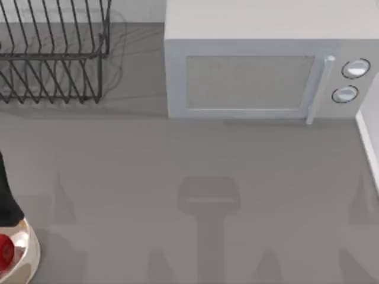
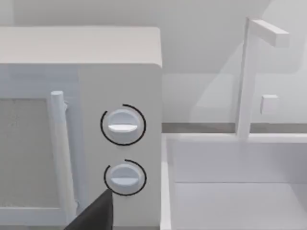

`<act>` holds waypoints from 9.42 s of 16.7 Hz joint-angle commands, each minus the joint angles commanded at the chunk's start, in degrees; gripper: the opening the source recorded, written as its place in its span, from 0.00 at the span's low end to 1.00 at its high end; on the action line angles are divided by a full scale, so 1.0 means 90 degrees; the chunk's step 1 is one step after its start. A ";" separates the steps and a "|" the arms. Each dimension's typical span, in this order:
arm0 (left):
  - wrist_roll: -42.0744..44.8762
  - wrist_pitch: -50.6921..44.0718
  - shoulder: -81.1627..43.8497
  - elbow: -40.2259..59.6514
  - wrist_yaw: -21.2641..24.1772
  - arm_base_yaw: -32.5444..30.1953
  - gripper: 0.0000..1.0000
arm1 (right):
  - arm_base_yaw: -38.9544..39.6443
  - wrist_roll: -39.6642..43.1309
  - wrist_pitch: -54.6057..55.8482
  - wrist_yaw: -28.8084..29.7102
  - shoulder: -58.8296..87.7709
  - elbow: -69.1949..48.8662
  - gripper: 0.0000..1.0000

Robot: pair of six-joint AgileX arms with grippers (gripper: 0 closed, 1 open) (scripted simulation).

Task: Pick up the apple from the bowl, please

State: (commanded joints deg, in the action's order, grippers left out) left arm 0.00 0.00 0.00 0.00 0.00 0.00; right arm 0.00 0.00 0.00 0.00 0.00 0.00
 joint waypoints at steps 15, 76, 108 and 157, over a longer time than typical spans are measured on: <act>0.0000 0.0000 0.0000 0.0000 0.0000 0.0000 1.00 | 0.0000 0.0000 0.0000 0.0000 0.0000 0.0000 1.00; 0.0374 -0.3631 -0.9701 0.3332 0.0000 0.0251 0.40 | 0.0000 0.0000 0.0000 0.0000 0.0000 0.0000 1.00; 0.0316 -1.0760 -0.8611 0.9832 0.0017 0.0176 0.00 | 0.0000 0.0000 0.0000 0.0000 0.0000 0.0000 1.00; -0.4057 -0.6146 -1.2202 0.8348 0.0006 -0.4219 0.53 | 0.0000 0.0000 0.0000 0.0000 0.0000 0.0000 1.00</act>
State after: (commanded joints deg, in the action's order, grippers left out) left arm -36.51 -55.31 -109.81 75.13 0.05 -37.97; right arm 0.00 0.00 0.00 0.00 0.00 0.00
